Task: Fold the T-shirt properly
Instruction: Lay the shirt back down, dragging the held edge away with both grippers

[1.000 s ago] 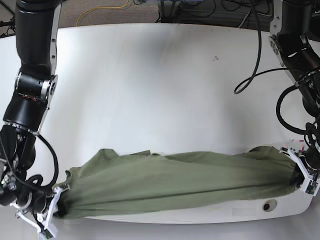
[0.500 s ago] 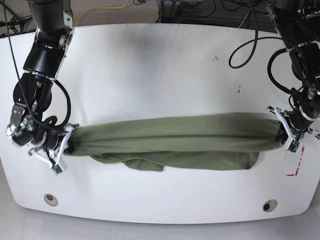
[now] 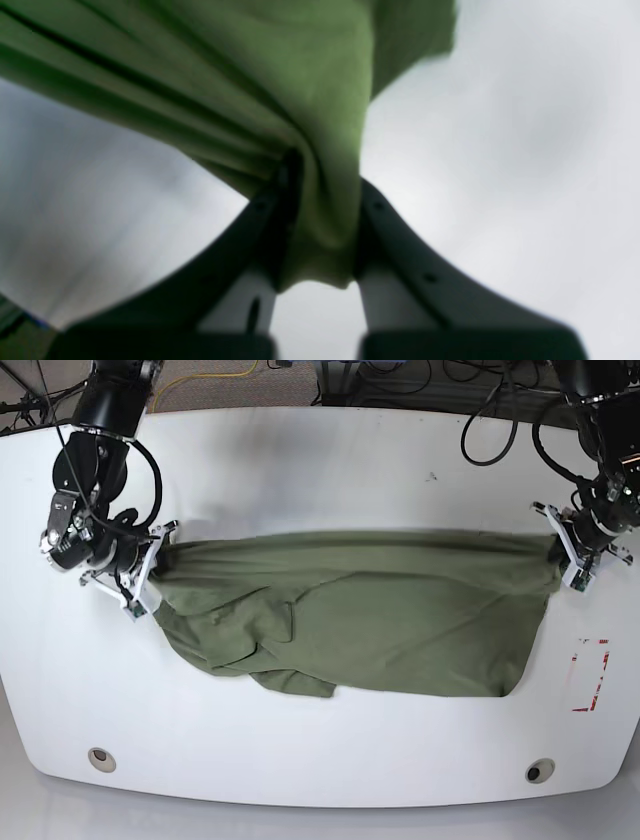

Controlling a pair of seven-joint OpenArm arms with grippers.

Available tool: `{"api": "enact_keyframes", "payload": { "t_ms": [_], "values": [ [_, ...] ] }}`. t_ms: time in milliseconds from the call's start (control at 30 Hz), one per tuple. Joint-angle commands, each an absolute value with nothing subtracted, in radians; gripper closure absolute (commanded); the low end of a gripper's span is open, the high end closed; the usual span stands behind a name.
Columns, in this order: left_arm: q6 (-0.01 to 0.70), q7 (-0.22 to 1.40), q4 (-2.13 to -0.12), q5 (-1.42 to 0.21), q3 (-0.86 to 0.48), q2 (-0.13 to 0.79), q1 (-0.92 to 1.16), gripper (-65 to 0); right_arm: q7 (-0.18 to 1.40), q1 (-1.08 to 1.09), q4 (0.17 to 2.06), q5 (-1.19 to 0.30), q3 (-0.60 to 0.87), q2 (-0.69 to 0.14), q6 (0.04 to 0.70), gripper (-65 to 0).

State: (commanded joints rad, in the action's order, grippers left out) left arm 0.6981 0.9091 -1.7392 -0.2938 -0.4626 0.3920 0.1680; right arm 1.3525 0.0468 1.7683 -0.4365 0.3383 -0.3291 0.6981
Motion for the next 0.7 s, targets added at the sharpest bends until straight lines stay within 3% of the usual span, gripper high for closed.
{"api": "enact_keyframes", "payload": {
  "t_ms": [700],
  "values": [
    [0.698, 0.909, -1.701, -0.240, -0.492, 0.392, 0.243, 0.0, 1.353, -0.177, 1.816, -0.435, 0.337, -0.280, 0.698, -1.4]
  ]
}}
